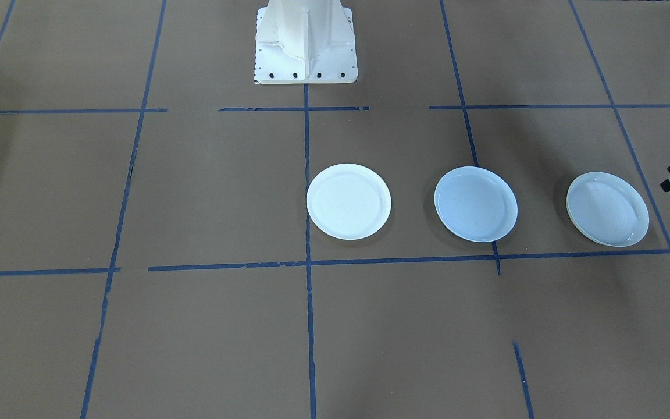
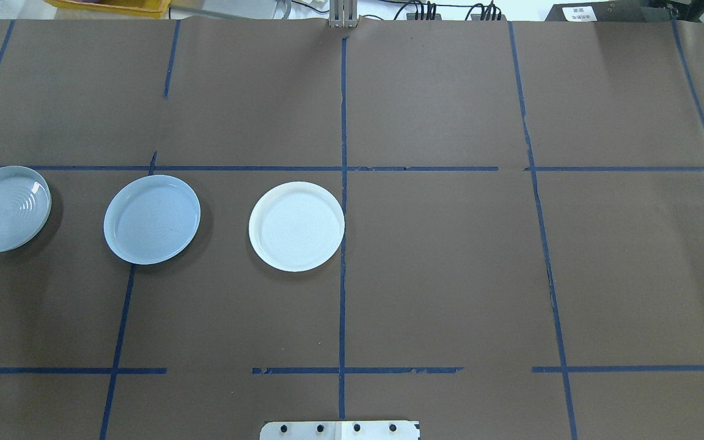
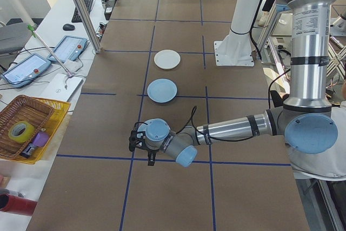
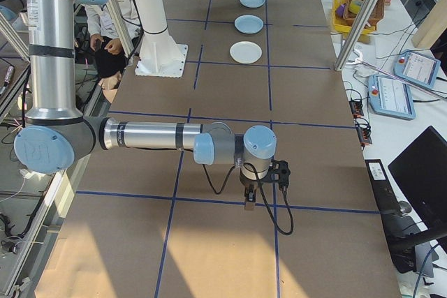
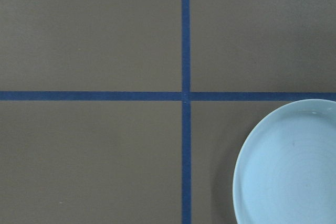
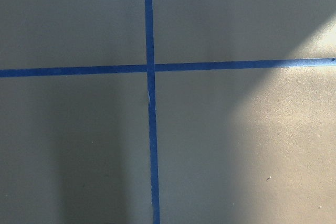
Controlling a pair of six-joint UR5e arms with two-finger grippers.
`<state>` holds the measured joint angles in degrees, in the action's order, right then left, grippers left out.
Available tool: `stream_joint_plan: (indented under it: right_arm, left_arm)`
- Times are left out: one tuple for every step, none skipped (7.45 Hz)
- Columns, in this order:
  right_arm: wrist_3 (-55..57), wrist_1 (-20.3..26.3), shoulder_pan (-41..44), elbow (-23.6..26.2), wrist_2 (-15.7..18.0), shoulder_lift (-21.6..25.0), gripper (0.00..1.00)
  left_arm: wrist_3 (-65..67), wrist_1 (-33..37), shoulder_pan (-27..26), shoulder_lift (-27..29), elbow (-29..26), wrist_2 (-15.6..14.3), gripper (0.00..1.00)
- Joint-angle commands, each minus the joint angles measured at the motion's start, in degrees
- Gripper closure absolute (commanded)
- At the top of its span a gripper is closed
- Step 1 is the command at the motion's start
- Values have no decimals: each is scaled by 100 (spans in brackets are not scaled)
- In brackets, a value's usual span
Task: Stack plate in center
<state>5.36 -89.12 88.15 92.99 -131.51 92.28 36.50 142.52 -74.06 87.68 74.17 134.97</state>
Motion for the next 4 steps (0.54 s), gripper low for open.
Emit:
stream_joint_plan:
  right_arm:
    - [0,0,0,0,-6,0,0]
    - [0,0,0,0,3,0,0]
    - [0,0,0,0,3,0,0]
    - [0,0,0,0,3,0,0]
  left_arm:
    - [761,793,532,433,-717,-14,0]
    - [762,794,577,469,-764,-23,0]
    - [754,786,586,461,-781,-23,13]
    - [745,786,603,461,-834,-23,26]
